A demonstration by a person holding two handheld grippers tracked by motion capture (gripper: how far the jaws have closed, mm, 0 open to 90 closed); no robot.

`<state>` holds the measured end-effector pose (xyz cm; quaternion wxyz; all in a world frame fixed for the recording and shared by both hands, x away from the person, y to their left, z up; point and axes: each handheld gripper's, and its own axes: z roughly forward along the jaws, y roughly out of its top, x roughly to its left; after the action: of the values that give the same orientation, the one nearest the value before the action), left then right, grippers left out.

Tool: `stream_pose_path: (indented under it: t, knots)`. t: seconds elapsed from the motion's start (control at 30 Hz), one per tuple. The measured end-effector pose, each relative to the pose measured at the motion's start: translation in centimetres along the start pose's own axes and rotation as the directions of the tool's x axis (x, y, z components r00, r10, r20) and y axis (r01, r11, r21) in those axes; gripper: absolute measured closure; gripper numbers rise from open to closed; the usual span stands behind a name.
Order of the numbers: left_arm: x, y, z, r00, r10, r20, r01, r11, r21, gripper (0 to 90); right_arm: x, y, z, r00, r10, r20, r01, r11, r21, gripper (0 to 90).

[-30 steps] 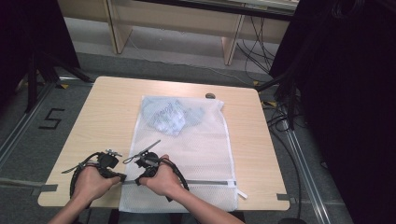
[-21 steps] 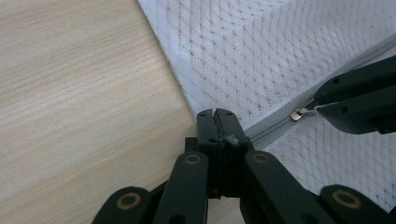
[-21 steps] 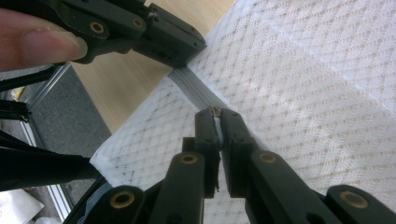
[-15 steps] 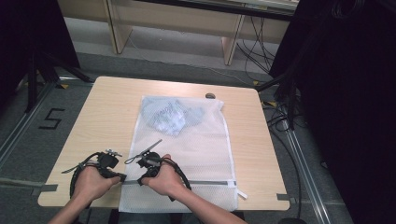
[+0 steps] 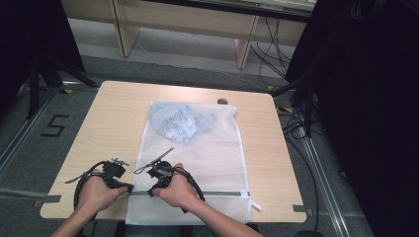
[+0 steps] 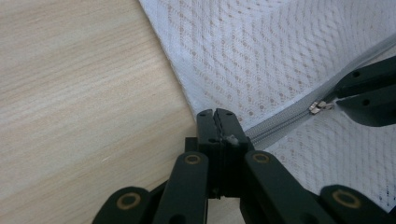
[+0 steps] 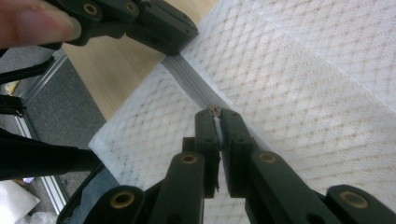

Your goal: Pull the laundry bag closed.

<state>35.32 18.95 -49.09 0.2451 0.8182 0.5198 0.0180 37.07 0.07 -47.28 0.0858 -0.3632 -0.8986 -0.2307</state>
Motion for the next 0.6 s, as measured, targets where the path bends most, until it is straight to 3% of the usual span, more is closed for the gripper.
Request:
stream_pose_path:
  t: [0.1,0.13,0.27,0.37,0.43,0.47,0.5,0.6]
  knots:
    - [0.01,0.01,-0.01,1.0000,0.002,0.000,-0.002,1.0000,0.002,89.4,-0.24,-0.13,-0.21,1.0000,-0.004,-0.005,0.004,1.000,-0.006,87.1]
    - [-0.04,0.01,0.02,1.0000,-0.002,-0.003,0.002,1.0000,0.000,89.4,-0.12,-0.19,-0.28,0.9998,0.017,-0.005,-0.017,1.000,0.000,87.1]
    - [-0.06,-0.01,0.04,1.0000,-0.003,-0.005,0.003,1.0000,-0.003,89.4,-0.47,-0.33,-0.34,0.9999,-0.015,-0.002,0.015,1.000,-0.010,87.1]
    - [-0.09,0.02,-0.01,1.0000,-0.003,-0.001,0.003,1.0000,0.004,89.4,-0.45,-0.44,-0.43,1.0000,0.000,-0.002,0.000,1.000,-0.004,87.1]
    - [-0.01,0.02,-0.02,1.0000,0.007,-0.001,-0.007,1.0000,0.004,89.4,-0.54,-0.46,-0.42,1.0000,-0.007,-0.005,0.007,1.000,-0.003,87.1]
    - [-0.07,0.00,-0.01,1.0000,-0.003,-0.005,0.003,1.0000,0.001,89.4,-0.78,-0.46,-0.46,0.9992,-0.040,0.000,0.040,0.999,-0.011,87.1]
    - [-0.07,0.00,0.00,1.0000,-0.002,-0.003,0.002,1.0000,0.001,89.4,-0.56,-0.53,-0.60,1.0000,0.003,0.000,-0.003,1.000,0.003,87.1]
    - [-0.12,0.00,0.01,1.0000,-0.004,0.000,0.004,1.0000,0.000,89.4,-0.71,-0.61,-0.62,1.0000,-0.005,0.002,0.005,1.000,-0.002,87.1]
